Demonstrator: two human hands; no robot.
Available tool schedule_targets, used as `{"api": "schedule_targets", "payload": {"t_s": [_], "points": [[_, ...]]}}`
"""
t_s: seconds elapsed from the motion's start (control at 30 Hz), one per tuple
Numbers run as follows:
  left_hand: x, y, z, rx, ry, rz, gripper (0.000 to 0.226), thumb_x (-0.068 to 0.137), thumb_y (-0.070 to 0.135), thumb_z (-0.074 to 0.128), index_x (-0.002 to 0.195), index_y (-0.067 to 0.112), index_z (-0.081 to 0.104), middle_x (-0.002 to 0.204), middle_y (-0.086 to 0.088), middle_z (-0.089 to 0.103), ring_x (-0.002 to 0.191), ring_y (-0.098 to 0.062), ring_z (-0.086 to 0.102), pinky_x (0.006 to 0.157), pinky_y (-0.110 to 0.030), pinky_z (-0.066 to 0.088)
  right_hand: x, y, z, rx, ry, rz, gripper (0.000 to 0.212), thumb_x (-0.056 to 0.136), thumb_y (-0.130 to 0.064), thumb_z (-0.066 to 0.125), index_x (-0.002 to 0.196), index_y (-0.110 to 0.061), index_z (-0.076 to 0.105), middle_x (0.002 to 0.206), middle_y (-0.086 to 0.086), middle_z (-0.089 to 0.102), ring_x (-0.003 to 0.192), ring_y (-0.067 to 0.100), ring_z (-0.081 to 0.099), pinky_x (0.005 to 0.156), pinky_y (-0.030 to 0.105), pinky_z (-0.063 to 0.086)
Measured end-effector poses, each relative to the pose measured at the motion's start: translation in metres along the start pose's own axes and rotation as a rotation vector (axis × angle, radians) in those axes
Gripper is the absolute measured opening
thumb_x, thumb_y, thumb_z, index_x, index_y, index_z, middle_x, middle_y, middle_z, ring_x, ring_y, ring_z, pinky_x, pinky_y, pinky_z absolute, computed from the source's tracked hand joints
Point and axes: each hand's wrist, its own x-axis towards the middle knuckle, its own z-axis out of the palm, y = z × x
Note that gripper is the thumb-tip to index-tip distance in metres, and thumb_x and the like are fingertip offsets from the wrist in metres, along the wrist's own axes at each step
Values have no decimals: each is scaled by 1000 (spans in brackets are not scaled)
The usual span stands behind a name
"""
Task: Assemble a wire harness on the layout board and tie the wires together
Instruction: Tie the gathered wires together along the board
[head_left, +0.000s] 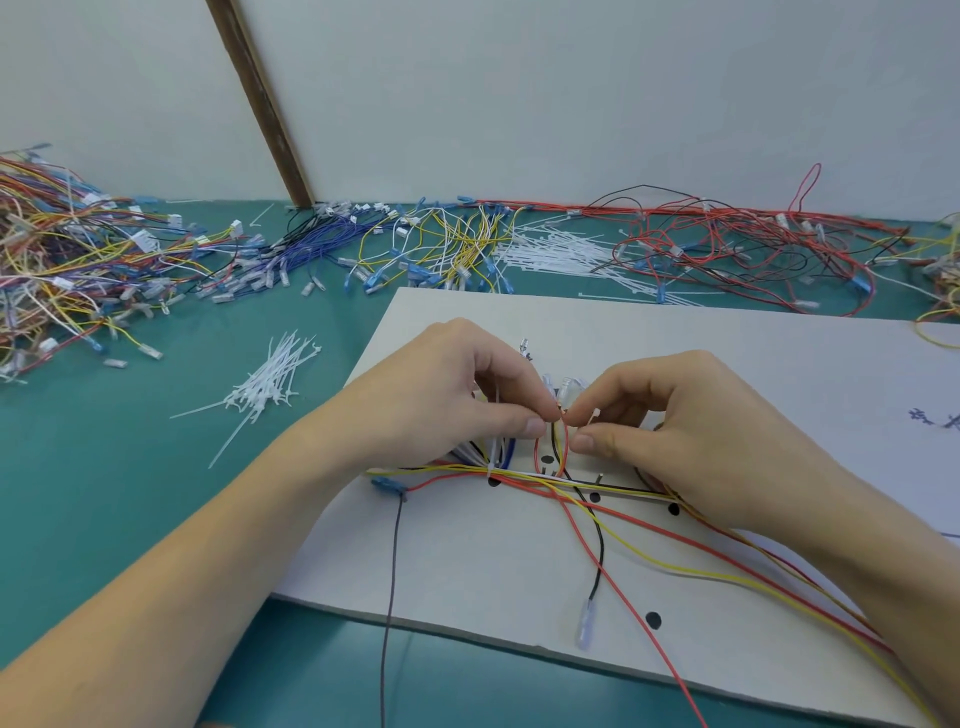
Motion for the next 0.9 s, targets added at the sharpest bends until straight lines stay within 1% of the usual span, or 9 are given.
{"api": "schedule_targets", "payload": {"t_s": [0.07,0.17,0.3,0.4,0.5,0.6,0.7,0.8,0.9], "points": [[1,-1,3,-51,12,-33,13,86,16,84,94,25,79,74,9,76,60,0,60,61,-13,45,1,1,0,5,18,-18,12,83,-17,85,79,-26,80,60,-17,68,46,-1,54,49,7,37],[2,-2,6,-135,37,-83,21,84,17,86,94,23,68,75,4,78,59,-5,60,60,-13,45,2,2,2,-27,27,-38,11,85,-20,83,81,-30,82,59,-17,67,46,0,50,49,9,36],[3,-2,9,-146,48,-91,29,81,20,88,88,22,60,77,1,79,63,-10,63,62,-17,47,4,5,4,-41,38,-46,12,88,-23,80,88,-34,83,69,-16,73,60,6,59,58,18,46],[4,-3,13,-124,70,-78,35,79,17,89,82,26,55,76,2,79,61,-8,62,60,-16,45,5,6,5,-24,35,-55,11,88,-23,80,89,-34,82,73,-16,76,66,8,65,61,15,46],[4,-4,13,-131,69,-71,39,77,17,89,80,28,52,78,3,80,62,-7,65,61,-15,46,6,8,5,-34,25,-69,11,89,-25,78,87,-35,81,71,-14,74,66,10,62,60,17,44],[5,-4,14,-128,85,-69,39,77,16,89,80,27,52,78,4,80,67,-10,70,66,-21,48,6,9,5,-62,13,-81,10,90,-28,76,84,-35,79,67,-13,70,61,8,56,57,19,41],[5,-4,10,-126,78,-72,31,76,17,92,83,23,62,79,2,79,71,-17,72,67,-29,52,7,9,6,-66,14,-87,9,91,-28,74,85,-33,78,68,-9,69,64,16,59,64,30,47],[2,-4,2,-118,23,-67,22,77,14,91,90,19,74,81,4,79,71,-10,71,62,-15,49,7,9,7,-45,26,-91,8,91,-26,74,85,-30,78,67,-6,69,66,21,59,67,34,48],[2,-2,1,-59,-10,-53,11,83,15,86,89,21,80,76,8,76,61,-2,60,56,-11,43,6,9,7,-48,26,-90,8,91,-26,75,85,-29,78,64,-10,67,59,11,54,58,25,43]]}}
